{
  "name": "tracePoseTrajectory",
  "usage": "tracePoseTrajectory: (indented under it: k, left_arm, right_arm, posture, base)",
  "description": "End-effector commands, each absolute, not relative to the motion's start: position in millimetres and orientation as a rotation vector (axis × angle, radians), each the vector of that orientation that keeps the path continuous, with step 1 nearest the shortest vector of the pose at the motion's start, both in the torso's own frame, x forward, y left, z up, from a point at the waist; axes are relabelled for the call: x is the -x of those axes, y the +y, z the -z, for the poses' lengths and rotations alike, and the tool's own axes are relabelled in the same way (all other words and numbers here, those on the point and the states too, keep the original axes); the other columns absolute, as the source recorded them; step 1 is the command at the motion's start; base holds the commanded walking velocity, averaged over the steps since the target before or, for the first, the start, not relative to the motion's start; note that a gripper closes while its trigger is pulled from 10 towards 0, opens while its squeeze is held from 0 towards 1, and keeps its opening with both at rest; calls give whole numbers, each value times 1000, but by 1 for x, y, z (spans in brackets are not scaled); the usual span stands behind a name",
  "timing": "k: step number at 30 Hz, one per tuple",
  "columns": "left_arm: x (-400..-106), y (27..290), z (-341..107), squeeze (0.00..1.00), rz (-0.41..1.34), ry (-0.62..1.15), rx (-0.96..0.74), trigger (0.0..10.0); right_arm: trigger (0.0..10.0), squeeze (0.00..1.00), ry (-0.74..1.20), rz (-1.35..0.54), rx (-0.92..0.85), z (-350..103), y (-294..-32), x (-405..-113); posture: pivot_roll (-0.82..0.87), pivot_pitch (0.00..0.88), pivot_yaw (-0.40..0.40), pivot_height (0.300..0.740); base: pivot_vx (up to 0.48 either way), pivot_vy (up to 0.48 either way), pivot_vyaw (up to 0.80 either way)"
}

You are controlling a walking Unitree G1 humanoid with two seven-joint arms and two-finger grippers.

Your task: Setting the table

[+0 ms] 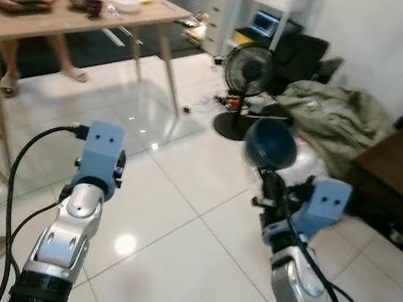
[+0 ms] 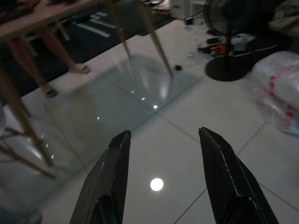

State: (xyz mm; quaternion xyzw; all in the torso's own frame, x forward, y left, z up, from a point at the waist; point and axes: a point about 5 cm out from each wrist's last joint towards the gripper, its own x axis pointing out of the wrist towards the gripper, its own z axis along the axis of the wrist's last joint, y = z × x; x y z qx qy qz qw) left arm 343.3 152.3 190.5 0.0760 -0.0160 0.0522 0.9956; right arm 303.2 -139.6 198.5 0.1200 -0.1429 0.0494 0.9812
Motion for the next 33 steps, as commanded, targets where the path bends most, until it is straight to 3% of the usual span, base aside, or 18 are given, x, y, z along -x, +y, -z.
tracePoseTrajectory:
  k: [1, 33]
  left_arm:
    - [-344, 156, -188, 0, -120, -22, -155, 10000]
    - [-341, 157, -187, 0, -128, -39, -182, 10000]
  right_arm:
    - [10000, 0, -293, -101, -255, -199, -140, -302]
    - [10000, 0, -292, -142, -253, -199, -134, -304]
  posture:
    - [56, 50, 97, 740]
    - [79, 23, 90, 740]
  base:
    - [446, 0, 0]
    - [449, 0, 0]
